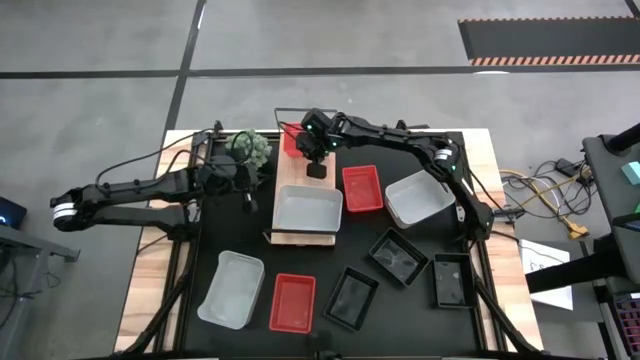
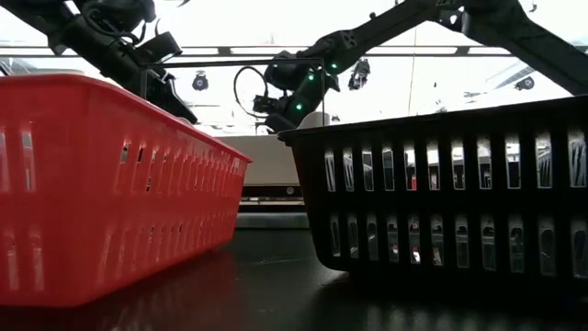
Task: Stack baskets on shelf by color
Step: Adjust the red bin on the shelf, then put the middle black bin on the shelf
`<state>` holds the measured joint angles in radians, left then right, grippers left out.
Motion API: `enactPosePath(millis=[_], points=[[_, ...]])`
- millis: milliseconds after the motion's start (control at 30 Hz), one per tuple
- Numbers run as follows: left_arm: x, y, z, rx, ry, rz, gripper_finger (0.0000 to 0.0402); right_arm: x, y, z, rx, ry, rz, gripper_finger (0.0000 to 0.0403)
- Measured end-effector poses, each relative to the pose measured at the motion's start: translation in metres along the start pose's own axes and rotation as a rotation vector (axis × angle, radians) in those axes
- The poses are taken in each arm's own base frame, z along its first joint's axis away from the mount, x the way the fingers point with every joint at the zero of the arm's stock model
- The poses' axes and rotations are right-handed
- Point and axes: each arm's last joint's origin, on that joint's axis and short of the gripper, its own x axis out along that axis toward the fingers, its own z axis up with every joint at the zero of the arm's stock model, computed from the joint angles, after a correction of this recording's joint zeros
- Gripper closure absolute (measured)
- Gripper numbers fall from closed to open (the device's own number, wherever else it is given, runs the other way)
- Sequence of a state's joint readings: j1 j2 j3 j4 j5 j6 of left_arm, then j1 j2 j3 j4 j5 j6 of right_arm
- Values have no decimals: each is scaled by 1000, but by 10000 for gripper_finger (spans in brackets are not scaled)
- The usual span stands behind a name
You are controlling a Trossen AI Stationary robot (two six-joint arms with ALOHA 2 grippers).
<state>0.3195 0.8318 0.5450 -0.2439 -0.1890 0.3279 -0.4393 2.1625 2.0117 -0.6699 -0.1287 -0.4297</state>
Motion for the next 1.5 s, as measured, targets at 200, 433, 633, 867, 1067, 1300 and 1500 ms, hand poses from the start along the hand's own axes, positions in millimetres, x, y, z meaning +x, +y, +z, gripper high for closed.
enactPosePath(millis=[200, 433, 633, 867, 1067, 1300, 1500], points=[[0, 0, -1, 2, 1, 0, 402, -25, 0, 13, -4, -17, -3, 394], [-1, 1, 4, 20, -47, 17, 402, -76, 22, 20, 45, 38, 43, 394], [-1, 3, 9, 32, -105, 39, 402, -119, 55, 22, 97, 109, 101, 394], [-3, 5, 14, 21, -158, 58, 402, -157, 100, 17, 126, 117, 152, 394], [-4, 6, 16, 16, -179, 66, 402, -172, 141, -6, 139, 173, 205, 394], [-4, 6, 16, 15, -180, 67, 402, -172, 166, -32, 504, 295, 203, 386], [-4, 6, 16, 13, -180, 66, 402, -171, 192, -48, 513, 479, 246, 325]])
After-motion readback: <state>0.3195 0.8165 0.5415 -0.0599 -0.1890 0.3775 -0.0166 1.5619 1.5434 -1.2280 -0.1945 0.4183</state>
